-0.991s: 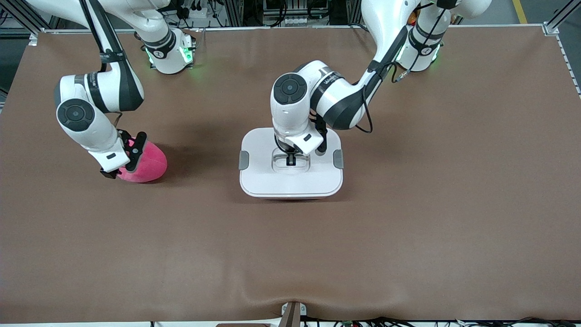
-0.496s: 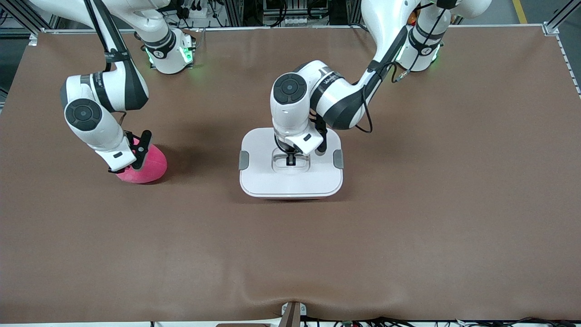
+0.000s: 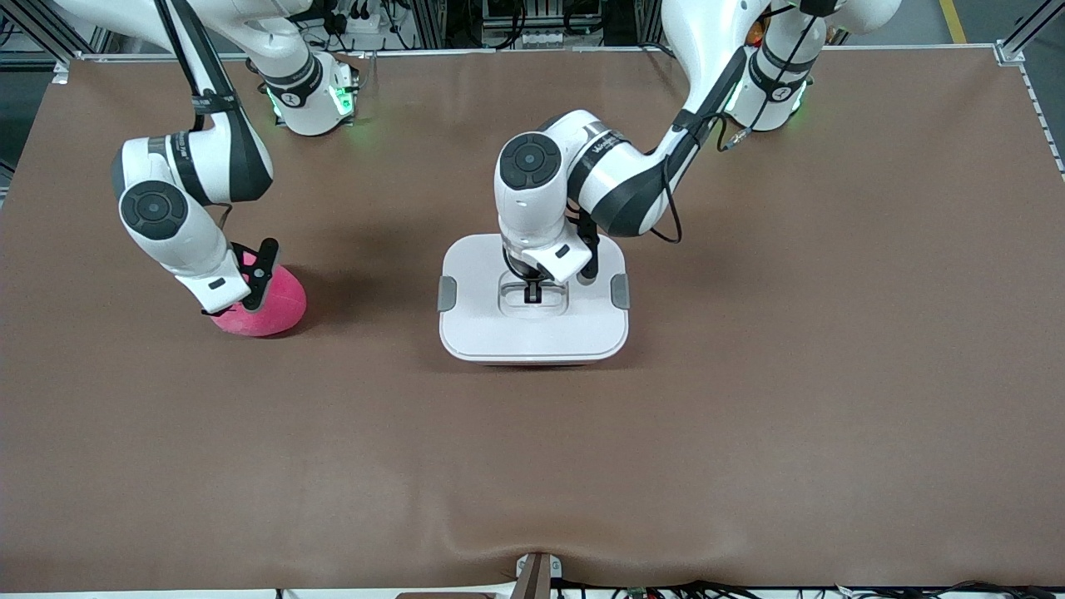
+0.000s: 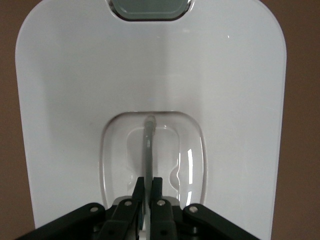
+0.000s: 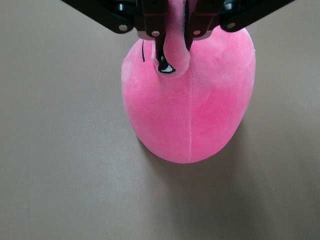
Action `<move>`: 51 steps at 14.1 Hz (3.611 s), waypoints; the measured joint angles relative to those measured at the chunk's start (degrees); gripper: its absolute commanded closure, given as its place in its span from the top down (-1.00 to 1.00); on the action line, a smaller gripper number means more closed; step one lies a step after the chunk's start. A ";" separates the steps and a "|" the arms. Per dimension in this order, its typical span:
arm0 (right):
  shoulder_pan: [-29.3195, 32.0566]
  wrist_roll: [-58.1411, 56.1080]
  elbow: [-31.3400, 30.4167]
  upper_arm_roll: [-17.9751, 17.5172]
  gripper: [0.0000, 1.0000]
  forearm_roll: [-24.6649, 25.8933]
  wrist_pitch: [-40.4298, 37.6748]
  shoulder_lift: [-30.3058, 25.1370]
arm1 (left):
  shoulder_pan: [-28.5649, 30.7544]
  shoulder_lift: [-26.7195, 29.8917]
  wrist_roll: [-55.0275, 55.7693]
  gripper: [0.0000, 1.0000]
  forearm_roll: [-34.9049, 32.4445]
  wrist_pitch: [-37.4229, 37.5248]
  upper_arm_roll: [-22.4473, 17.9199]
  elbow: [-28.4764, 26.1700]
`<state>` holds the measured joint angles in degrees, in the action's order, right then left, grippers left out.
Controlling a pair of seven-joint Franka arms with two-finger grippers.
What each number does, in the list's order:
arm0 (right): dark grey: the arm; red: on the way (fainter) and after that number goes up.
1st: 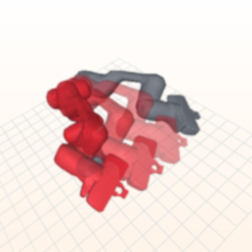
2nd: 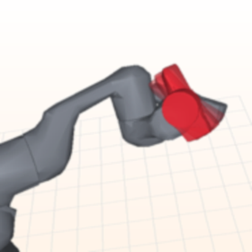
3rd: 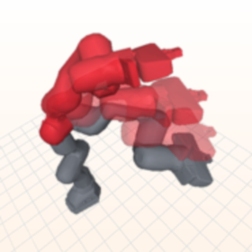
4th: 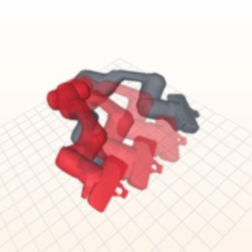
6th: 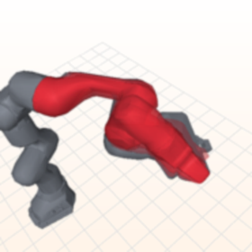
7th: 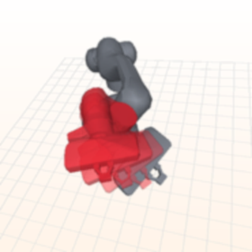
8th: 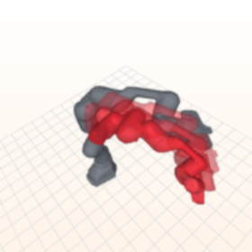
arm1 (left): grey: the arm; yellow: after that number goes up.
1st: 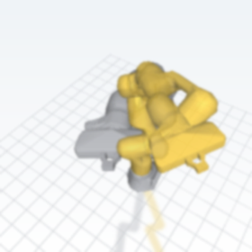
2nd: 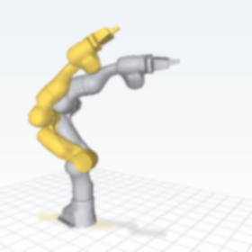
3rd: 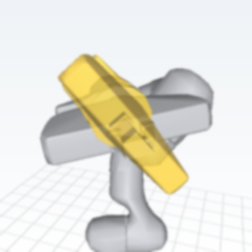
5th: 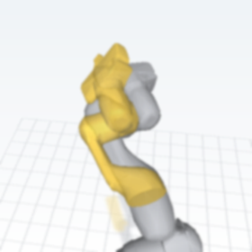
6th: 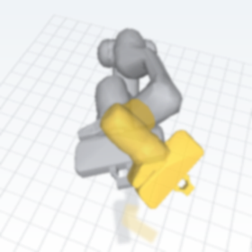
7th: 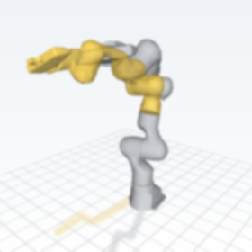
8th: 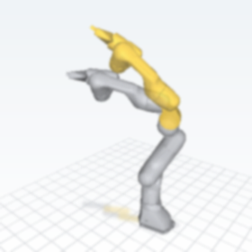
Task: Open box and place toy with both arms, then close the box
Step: 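Close the right gripper on the pink plush toy's ear, then lift the lid off with the left gripper while the right gripper lifts toy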
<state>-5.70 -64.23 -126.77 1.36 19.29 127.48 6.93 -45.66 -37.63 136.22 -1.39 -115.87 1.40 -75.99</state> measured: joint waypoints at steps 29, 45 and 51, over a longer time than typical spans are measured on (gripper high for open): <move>0.40 -1.45 5.59 0.69 -1.00 -2.14 -6.18 -2.11 | 0.00 0.66 0.00 -1.00 -0.10 0.04 -0.02 1.02; 0.39 -1.39 19.42 0.68 -1.00 -7.51 -20.01 -2.10 | 0.16 2.07 0.03 -1.00 -2.77 0.71 -0.55 1.26; 0.27 2.83 24.57 0.60 -1.00 -9.80 -24.57 -1.92 | 0.82 3.70 -1.12 -1.00 -2.86 1.49 -4.68 1.31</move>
<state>-5.43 -61.41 -102.20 1.96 9.48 102.91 5.01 -44.84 -33.92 135.09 -4.25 -114.38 -3.29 -74.67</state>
